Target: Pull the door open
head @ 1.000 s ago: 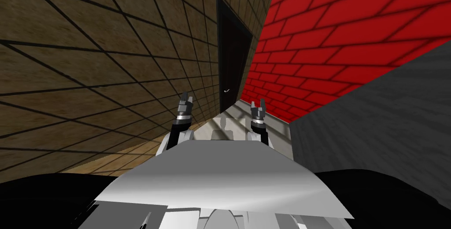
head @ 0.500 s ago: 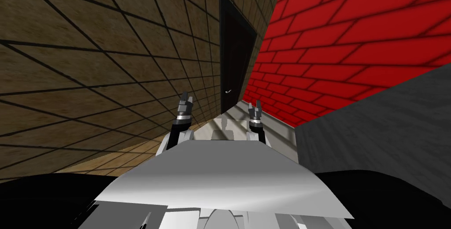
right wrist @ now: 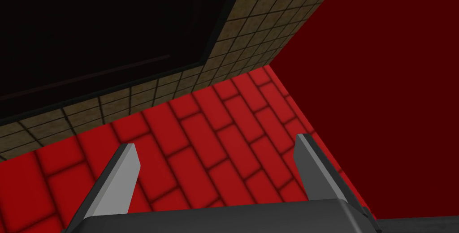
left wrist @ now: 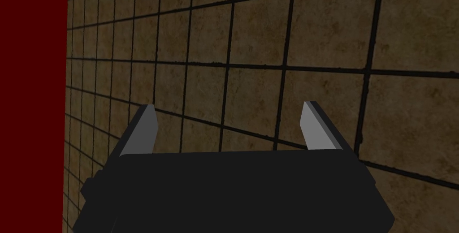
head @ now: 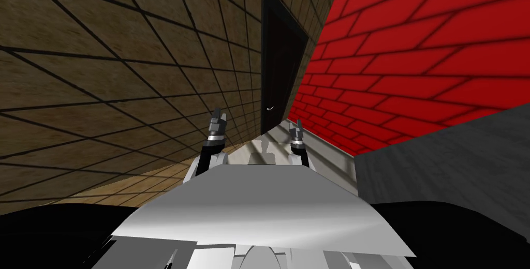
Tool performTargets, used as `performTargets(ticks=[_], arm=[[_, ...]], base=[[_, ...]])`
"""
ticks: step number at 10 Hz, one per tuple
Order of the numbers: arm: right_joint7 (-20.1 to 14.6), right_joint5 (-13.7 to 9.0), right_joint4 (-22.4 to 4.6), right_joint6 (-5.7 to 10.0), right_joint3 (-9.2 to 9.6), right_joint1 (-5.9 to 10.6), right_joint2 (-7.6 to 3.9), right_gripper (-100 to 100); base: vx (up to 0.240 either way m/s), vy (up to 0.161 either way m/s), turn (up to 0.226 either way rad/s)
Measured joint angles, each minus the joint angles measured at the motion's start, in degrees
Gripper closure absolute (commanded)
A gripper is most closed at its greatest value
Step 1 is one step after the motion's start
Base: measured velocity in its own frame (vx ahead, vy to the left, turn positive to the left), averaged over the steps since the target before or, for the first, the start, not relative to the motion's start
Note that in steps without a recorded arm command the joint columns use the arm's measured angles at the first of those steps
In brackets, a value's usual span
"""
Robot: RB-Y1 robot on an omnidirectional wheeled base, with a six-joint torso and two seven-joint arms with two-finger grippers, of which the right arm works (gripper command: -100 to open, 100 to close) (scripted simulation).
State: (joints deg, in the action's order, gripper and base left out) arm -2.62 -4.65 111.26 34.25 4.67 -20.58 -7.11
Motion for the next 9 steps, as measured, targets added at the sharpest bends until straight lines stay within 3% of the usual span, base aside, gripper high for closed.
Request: performTargets(ticks=[3, 9], arm=[[-0.71, -0.02, -4.66, 0.52, 0.29, 2.18, -0.96, -100], [-2.29, -0.03, -12.42, 1.56, 1.19, 4.95, -3.08, -100]], base=[[0.090, -0.041, 0.112], [0.091, -0.052, 0.116]])
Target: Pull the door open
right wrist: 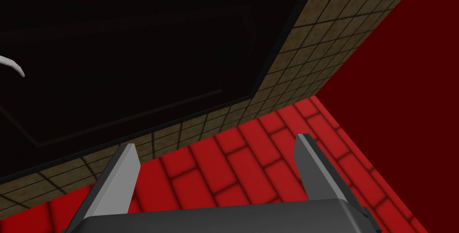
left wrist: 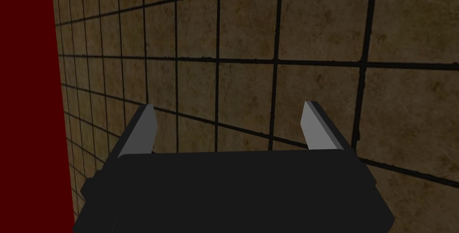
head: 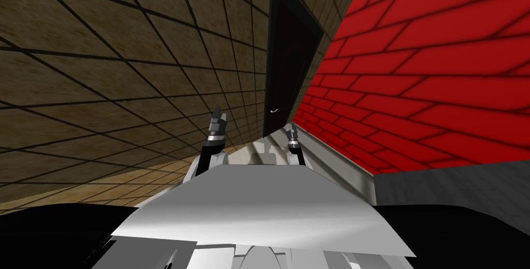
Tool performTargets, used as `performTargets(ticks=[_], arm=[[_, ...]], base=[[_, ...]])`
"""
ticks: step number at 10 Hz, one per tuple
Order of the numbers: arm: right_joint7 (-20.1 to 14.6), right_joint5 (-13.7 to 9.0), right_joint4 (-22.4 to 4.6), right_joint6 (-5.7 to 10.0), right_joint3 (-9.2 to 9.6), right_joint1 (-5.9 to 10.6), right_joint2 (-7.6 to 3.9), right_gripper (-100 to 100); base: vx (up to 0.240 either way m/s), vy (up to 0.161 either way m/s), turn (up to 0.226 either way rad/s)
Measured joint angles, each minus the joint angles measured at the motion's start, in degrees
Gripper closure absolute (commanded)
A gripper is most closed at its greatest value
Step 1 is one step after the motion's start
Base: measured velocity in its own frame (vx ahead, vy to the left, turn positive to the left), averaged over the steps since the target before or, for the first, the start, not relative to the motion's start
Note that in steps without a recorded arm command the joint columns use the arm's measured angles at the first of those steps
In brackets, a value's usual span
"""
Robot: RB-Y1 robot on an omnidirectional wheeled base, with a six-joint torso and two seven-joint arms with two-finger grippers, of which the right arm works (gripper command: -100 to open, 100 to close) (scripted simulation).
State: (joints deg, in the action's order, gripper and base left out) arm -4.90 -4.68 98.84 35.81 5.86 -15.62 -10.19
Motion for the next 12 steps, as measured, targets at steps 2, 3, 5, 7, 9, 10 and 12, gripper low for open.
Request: performTargets(ticks=[2, 3, 5, 7, 9, 10, 12], arm=[[-0.54, -0.02, -2.93, 0.42, 0.27, 1.15, -0.72, -100], [-0.88, -0.07, -4.19, 0.49, 0.35, 1.68, -1.20, -100], [-1.55, -0.12, -7.63, 1.00, 0.53, 3.23, -1.99, -100], [-2.17, -0.17, -10.81, 1.59, 0.77, 4.43, -2.82, -100], [-2.44, -0.05, -13.66, 1.81, 1.22, 5.64, -3.16, -100], [-2.73, -0.08, -14.79, 1.66, 1.31, 6.20, -3.59, -100], [-3.30, -0.07, -18.26, 2.46, 1.63, 7.40, -4.26, -100]], base=[[0.087, -0.059, 0.120], [0.082, -0.051, 0.114], [0.088, -0.058, 0.112], [0.079, -0.061, 0.135], [0.088, -0.064, 0.126], [0.105, -0.059, 0.114], [0.081, -0.060, 0.111]])
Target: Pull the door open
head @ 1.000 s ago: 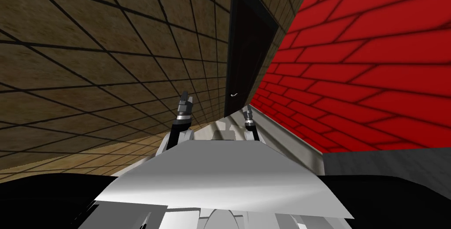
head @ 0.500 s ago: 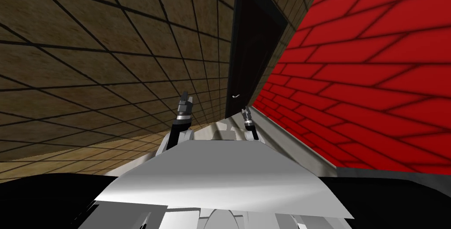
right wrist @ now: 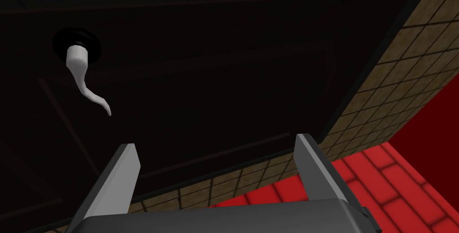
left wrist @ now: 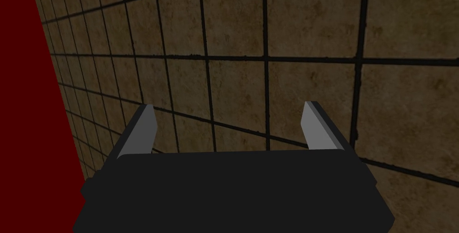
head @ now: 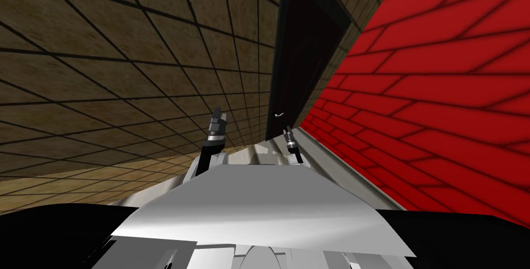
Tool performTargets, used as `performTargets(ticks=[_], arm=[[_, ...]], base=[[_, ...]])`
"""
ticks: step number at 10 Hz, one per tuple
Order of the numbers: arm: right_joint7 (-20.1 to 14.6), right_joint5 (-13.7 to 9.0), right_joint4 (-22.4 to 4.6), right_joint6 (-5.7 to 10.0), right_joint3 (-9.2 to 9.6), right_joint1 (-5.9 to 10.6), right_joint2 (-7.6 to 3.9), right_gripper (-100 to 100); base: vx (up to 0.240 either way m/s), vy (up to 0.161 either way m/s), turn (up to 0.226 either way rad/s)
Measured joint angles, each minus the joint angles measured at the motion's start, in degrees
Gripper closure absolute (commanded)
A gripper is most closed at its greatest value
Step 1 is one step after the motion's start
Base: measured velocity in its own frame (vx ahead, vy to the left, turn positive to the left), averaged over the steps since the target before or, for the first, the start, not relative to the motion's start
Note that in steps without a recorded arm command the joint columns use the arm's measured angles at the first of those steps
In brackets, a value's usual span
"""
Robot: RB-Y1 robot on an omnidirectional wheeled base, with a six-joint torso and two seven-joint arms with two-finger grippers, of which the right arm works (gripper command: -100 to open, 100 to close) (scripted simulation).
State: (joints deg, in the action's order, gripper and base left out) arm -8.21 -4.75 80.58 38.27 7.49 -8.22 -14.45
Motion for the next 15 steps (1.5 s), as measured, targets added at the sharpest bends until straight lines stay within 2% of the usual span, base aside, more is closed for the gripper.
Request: performTargets(ticks=[6, 8, 15], arm=[[-1.84, -0.11, -8.48, 1.17, 0.75, 3.34, -2.36, -100], [-2.20, -0.08, -11.74, 1.64, 1.03, 4.83, -2.77, -100], [-3.86, -0.10, -20.12, 2.57, 1.90, 8.04, -4.94, -100]], base=[[0.072, -0.075, 0.117], [0.073, -0.064, 0.113], [0.068, -0.068, 0.100]])
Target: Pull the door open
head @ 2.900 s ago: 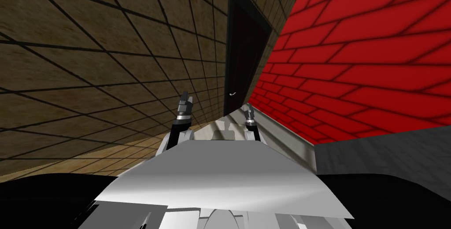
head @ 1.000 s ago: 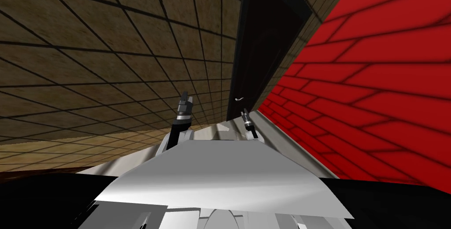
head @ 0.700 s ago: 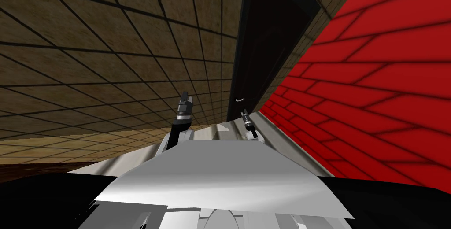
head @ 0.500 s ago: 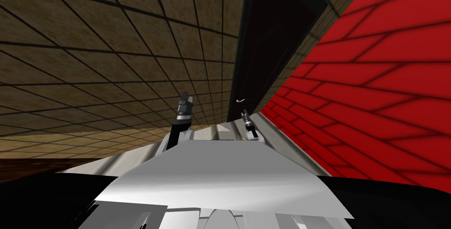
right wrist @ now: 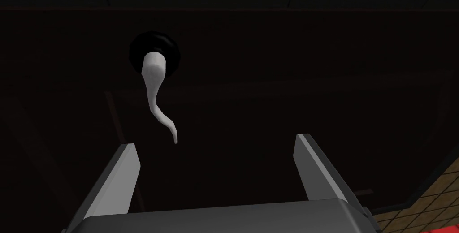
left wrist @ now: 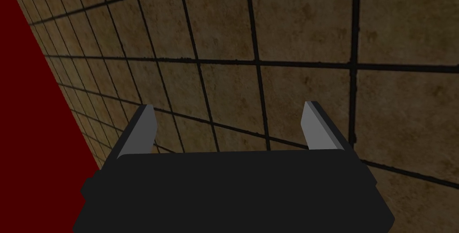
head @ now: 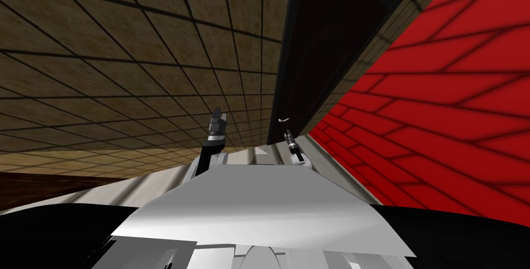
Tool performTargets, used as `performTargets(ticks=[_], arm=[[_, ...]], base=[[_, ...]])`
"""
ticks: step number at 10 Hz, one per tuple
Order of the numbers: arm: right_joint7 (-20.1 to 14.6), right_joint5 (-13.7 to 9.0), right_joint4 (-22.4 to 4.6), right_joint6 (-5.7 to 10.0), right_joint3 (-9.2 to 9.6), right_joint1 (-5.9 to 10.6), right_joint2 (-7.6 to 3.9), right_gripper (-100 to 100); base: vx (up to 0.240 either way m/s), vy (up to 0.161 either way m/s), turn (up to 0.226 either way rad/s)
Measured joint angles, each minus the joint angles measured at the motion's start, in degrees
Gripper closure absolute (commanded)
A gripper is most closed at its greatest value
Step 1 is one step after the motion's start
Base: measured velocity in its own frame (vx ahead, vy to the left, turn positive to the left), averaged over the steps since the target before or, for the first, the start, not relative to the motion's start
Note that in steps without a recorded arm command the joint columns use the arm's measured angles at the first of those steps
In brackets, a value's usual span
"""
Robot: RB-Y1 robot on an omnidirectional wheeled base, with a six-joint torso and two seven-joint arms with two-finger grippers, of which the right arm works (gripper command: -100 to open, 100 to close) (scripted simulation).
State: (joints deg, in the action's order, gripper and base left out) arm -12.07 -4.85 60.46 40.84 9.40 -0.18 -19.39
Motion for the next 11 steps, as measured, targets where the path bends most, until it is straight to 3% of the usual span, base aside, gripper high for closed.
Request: performTargets(ticks=[11], arm=[[-2.35, -0.03, -12.34, 1.82, 1.18, 4.83, -2.86, -100]], base=[[0.060, -0.071, 0.088]])
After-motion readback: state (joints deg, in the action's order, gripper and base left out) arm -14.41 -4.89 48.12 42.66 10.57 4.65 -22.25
